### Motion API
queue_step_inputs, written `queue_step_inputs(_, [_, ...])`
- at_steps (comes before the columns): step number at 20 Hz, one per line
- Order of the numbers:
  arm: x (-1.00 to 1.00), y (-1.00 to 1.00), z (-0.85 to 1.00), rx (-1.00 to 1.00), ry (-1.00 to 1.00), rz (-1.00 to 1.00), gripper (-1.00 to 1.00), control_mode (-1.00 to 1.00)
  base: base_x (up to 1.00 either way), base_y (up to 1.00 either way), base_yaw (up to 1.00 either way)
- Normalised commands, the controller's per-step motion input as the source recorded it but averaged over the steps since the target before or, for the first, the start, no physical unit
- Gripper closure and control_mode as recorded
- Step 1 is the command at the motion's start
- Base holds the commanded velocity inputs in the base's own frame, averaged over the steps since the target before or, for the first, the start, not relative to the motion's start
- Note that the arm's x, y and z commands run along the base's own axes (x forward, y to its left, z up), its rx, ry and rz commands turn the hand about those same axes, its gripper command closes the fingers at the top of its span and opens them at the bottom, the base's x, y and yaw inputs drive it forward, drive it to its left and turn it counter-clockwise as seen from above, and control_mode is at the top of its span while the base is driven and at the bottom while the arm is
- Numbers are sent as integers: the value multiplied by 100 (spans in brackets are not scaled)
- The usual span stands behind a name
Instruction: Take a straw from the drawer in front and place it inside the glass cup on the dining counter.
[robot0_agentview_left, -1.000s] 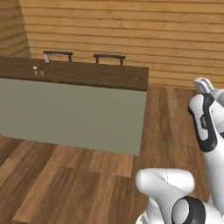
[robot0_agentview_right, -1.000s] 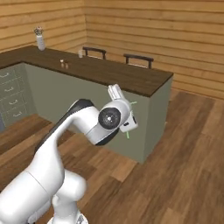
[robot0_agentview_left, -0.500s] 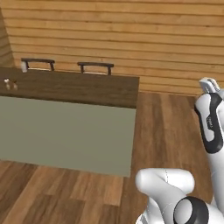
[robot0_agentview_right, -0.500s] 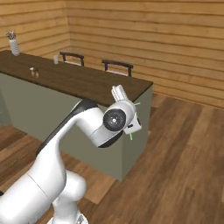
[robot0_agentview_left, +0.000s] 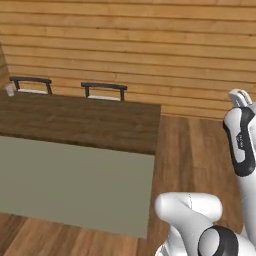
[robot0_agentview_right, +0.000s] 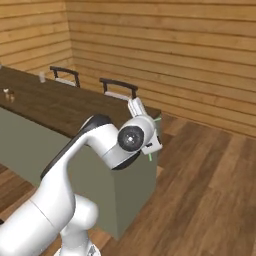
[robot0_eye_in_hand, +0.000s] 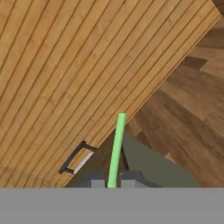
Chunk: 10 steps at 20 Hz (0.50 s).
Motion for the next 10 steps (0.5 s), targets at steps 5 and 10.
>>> queue_step_inputs(5, [0,0,0,0,0,0,100,100,91,-61,23])
queue_step_inputs(10, [0,0,0,0,0,0,100,100,89,-70,24])
